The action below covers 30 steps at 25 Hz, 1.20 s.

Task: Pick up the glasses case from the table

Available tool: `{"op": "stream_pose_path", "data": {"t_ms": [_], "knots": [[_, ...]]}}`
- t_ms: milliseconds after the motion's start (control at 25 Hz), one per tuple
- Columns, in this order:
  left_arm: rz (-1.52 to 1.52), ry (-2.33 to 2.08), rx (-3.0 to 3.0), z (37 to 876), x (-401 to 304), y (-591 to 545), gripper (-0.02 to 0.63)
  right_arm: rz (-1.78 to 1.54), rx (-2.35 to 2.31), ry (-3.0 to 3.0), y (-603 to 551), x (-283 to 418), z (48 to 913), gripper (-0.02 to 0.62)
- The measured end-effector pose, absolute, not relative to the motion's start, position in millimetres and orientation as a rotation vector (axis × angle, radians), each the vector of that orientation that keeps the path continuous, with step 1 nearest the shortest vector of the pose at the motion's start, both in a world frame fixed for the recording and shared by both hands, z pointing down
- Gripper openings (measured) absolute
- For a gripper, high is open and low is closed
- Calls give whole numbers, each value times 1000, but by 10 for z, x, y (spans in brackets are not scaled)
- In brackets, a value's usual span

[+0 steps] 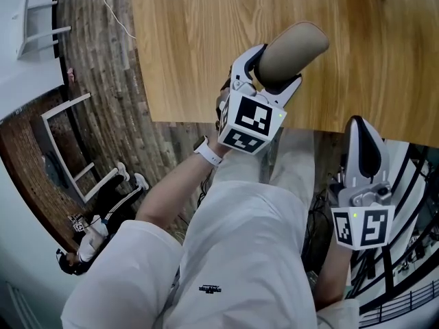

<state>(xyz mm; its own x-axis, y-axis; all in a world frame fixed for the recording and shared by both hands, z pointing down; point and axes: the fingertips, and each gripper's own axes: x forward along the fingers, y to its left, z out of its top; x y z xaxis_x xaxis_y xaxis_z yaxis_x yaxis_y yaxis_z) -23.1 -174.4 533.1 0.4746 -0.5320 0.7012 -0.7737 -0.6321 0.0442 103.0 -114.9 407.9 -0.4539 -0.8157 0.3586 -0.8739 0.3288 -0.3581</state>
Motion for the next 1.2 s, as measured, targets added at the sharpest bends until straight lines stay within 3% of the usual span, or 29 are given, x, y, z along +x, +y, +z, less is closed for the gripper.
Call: {"op": "stream_pose_path", "data": {"t_ms": [1200], "knots": [[745,-1225,2399,3750,-1016,-1063,368,466,1763,-2324,-562,1150,2967,11]]}}
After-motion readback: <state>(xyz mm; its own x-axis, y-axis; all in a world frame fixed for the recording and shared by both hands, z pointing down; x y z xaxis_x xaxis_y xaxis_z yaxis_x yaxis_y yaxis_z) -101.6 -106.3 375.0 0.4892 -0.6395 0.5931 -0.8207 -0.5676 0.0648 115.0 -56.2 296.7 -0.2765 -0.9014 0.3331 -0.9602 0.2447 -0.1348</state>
